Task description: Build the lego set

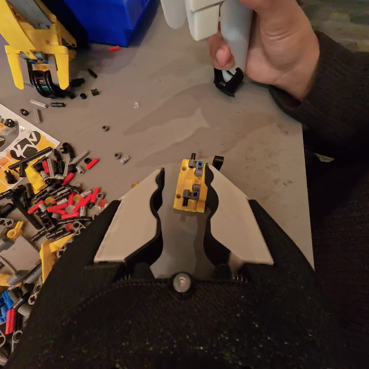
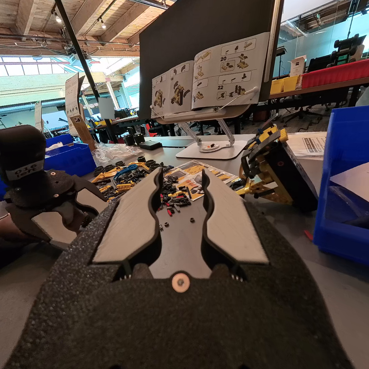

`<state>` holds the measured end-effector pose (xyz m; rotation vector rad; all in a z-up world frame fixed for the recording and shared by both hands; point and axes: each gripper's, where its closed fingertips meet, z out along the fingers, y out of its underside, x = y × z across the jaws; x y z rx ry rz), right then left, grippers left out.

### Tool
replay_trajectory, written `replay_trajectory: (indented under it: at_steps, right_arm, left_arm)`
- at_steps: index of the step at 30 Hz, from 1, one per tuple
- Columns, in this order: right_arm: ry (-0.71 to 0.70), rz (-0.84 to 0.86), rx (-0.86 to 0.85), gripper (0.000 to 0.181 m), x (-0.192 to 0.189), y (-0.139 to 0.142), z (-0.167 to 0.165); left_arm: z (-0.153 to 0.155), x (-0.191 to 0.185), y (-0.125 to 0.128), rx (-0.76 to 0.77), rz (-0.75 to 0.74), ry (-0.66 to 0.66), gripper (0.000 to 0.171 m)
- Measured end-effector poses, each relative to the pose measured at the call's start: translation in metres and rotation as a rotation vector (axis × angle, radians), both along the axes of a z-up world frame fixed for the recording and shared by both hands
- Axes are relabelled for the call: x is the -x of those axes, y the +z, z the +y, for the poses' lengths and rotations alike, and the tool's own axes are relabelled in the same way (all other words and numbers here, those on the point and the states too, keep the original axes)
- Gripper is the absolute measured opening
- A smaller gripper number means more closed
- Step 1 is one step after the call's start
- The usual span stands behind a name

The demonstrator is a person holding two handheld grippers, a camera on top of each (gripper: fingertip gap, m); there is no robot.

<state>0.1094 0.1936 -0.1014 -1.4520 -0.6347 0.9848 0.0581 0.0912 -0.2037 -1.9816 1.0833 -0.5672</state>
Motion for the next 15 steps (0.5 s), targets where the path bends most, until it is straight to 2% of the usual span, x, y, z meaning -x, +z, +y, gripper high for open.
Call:
replay_trajectory:
  at_steps: [4,9,10,11,12,15]
  right_arm:
    - [0.001,-0.002,0.020,0.040,0.000,-0.003,0.001]
    - [-0.069,-0.064,0.224,0.041,-0.008,-0.031,0.021]
    - [-0.075,-0.085,0.267,0.035,-0.010,-0.039,0.024]
    - [-0.067,-0.117,0.309,0.017,-0.011,-0.047,0.024]
    - [-0.053,-0.153,0.352,0.007,-0.010,-0.055,0.023]
    - [-0.032,-0.261,0.472,0.008,-0.009,-0.080,0.023]
  left_arm:
    - [0.007,0.009,0.006,-0.022,-0.023,0.049,0.050]
    - [0.030,0.033,0.023,-0.076,-0.094,0.211,0.050]
    - [0.035,0.040,0.022,-0.088,-0.074,0.251,0.047]
    - [0.038,0.046,0.019,-0.100,-0.040,0.283,0.043]
    - [0.040,0.050,0.016,-0.112,-0.007,0.298,0.039]
    - [0.039,0.046,0.009,-0.117,0.047,0.283,0.035]
